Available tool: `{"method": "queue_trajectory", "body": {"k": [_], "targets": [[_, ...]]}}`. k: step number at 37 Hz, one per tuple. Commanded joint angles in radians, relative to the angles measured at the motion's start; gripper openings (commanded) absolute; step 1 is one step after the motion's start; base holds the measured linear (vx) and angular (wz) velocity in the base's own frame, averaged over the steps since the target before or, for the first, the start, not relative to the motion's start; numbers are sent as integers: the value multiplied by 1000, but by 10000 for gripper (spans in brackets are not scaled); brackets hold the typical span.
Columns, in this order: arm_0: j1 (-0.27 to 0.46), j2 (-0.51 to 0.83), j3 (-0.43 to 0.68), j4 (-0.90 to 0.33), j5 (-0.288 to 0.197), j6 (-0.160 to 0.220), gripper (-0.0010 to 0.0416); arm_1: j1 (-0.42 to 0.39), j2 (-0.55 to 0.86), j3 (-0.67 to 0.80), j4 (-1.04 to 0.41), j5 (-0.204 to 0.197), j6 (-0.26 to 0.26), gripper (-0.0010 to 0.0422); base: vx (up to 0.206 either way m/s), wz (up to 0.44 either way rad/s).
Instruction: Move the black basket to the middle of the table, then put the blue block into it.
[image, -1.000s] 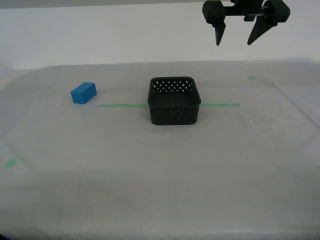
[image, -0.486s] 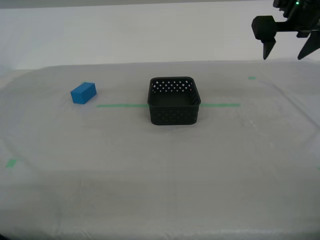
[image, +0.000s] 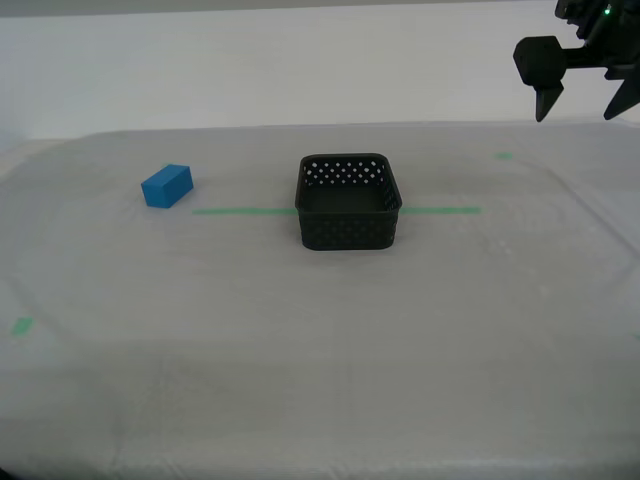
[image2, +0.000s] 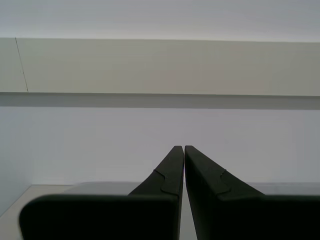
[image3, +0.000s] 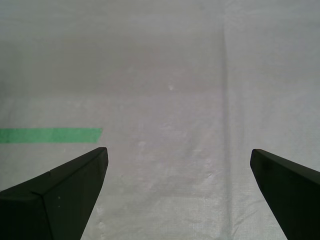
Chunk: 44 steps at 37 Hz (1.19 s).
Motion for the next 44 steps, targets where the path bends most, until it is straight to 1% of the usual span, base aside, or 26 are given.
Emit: {"method": "queue_trajectory", "body": {"k": [1, 44], "targets": [[0, 0, 0, 0, 3, -2, 398, 0, 0, 1, 3, 0, 2, 0, 0, 0], [0, 0, 0, 6, 3, -2, 398, 0, 0, 1, 3, 0, 2, 0, 0, 0]]}}
